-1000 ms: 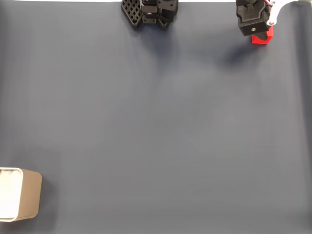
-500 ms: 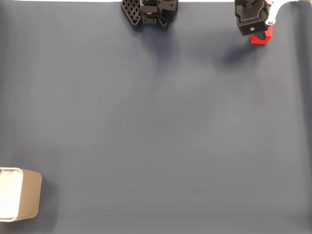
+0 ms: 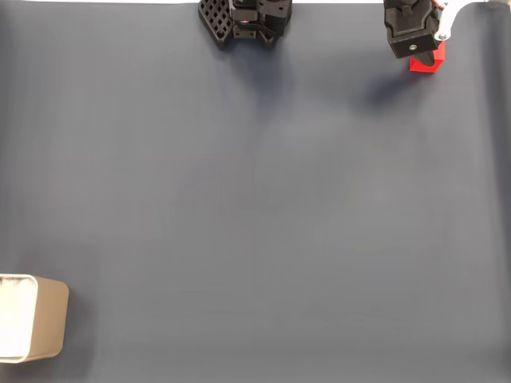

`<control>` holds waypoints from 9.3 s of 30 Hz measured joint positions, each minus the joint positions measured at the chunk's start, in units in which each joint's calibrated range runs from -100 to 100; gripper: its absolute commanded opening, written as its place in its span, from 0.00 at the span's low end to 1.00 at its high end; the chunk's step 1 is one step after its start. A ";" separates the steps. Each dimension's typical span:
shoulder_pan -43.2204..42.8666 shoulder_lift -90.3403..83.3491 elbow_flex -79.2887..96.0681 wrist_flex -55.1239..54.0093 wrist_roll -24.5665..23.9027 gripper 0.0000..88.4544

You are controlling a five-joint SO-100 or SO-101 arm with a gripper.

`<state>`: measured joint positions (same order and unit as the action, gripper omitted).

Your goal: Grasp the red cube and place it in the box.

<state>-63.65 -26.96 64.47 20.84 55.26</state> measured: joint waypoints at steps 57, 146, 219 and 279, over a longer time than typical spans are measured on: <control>73.37 11.03 -55.52 18.14 -3.76 0.00; 95.40 57.40 -104.16 18.14 -4.93 0.00; 95.77 59.14 -107.50 19.97 -4.10 0.61; 70.25 -1.91 -40.96 18.46 -7.52 0.00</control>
<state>6.60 -28.88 23.51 39.30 47.74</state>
